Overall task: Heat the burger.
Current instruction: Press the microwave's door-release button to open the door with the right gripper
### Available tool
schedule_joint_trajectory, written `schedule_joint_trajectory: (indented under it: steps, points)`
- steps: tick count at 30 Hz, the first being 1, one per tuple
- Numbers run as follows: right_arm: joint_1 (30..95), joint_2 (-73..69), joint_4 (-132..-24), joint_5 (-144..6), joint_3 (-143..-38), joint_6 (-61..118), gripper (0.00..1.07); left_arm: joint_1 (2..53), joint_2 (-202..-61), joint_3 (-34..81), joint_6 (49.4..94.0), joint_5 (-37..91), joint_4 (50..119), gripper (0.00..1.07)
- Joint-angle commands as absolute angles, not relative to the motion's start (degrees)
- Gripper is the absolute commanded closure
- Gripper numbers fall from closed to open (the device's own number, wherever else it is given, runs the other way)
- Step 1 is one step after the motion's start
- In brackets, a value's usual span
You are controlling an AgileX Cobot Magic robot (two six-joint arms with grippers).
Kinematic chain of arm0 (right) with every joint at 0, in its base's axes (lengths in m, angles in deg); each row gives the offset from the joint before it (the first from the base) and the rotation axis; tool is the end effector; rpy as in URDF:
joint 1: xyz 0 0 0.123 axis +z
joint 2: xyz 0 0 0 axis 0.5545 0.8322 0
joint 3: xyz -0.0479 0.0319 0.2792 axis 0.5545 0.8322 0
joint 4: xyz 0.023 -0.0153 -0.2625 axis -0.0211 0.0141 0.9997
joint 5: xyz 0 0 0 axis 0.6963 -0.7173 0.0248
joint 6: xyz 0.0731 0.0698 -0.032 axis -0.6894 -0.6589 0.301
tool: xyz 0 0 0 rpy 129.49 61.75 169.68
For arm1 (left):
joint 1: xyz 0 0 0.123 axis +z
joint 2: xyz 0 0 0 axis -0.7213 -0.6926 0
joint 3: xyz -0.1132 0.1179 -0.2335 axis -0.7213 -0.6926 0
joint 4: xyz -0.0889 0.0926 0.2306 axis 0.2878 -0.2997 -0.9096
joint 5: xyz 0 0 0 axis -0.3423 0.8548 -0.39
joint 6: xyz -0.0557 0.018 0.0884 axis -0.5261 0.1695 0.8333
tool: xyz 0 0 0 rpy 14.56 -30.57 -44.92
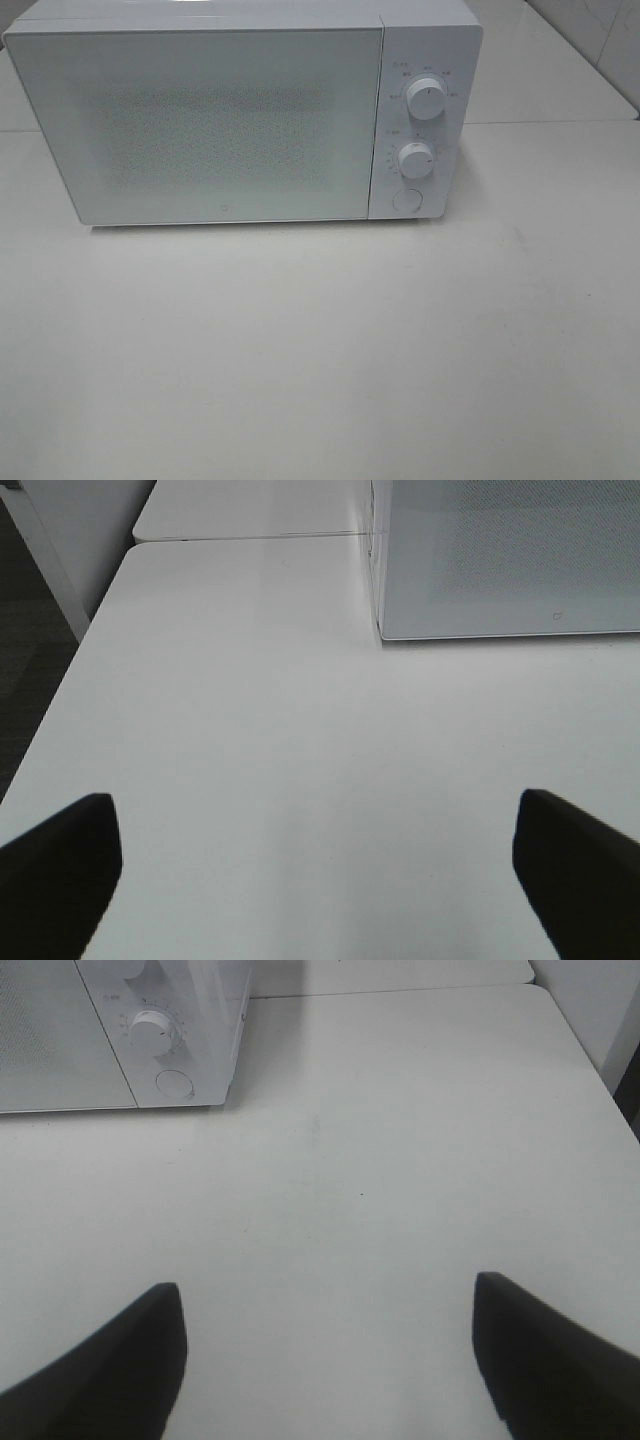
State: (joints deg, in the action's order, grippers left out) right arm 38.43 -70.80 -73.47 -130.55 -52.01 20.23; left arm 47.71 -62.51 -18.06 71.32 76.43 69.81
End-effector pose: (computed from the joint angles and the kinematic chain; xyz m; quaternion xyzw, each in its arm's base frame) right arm 0.0201 -0.0052 0.2827 -0.0063 0.8386 0.0026 0.5447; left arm 0.0189 0.0005 0.2777 0.0136 0.8490 0.0227 0.5277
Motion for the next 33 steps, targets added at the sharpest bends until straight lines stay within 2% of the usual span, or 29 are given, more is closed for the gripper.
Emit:
schedule_joint_trajectory:
  steps: [1,19,33]
  points:
    - [38.14,-72.35,-73.65,-129.87,-51.84,20.92,0.31,47.77,-61.42,-18.17,71.54,75.86,69.41,0.07]
    - [38.14,-69.54,-73.19,-129.01,-52.99,21.26,0.31,47.77,-61.42,-18.17,71.54,75.86,69.41,0.07]
    - [38.14,-56.08,-73.19,-111.93,-54.94,21.38,0.31,47.77,-61.42,-18.17,71.54,75.86,69.41,0.07]
